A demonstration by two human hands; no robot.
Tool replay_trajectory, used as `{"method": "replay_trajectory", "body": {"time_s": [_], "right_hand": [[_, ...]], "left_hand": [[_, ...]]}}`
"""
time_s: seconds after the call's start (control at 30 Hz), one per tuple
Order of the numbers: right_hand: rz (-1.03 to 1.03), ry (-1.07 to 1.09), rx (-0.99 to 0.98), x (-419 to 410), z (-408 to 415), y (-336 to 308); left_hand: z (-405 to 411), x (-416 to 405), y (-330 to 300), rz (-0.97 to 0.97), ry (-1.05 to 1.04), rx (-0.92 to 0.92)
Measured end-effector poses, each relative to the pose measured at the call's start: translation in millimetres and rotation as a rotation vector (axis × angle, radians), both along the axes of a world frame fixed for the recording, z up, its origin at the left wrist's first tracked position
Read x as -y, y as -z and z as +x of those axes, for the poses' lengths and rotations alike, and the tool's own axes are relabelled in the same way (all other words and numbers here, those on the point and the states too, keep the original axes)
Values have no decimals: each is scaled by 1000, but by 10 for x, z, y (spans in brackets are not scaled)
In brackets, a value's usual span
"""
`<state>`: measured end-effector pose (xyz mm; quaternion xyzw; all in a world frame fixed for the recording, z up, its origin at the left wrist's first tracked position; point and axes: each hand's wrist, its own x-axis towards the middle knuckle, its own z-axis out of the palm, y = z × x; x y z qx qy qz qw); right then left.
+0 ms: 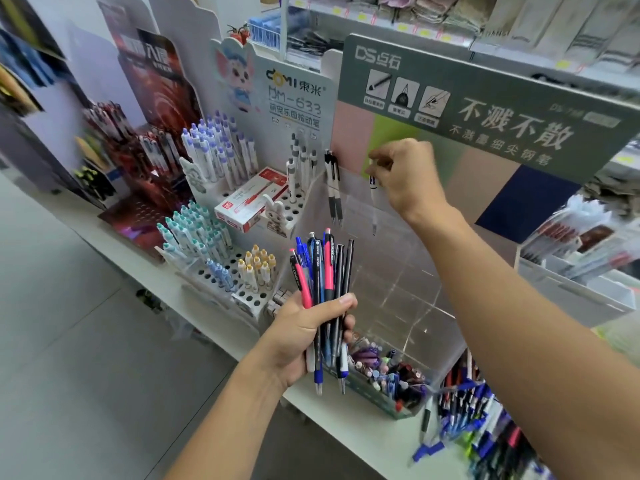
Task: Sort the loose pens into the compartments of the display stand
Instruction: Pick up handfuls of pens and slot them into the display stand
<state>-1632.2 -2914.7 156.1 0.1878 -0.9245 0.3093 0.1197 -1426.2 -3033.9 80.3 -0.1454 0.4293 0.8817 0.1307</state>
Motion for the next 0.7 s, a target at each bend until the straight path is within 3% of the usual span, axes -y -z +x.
{"method": "replay_trajectory", "body": {"time_s": [0.17,0.23,0.3,0.37,0.47,0.7], "right_hand": [[-29,55,39,-200,596,-17],[-78,-2,359,-371,971,47],[-284,-75,708,-479,1198,161],[-542,-84,854,-561,1269,275],[-738,-53,926,-646,1291,365],[-907,-15,897,-785,1380,349]], "left_hand": [[13,-45,28,40,48,10],[4,-70,31,44,60,-1],[-7,-121,29,15,81,-29],[-14,-196,15,-17,95,-33],[-18,-292,12,-43,68,4],[-37,-370,38,-11,49,64]]}}
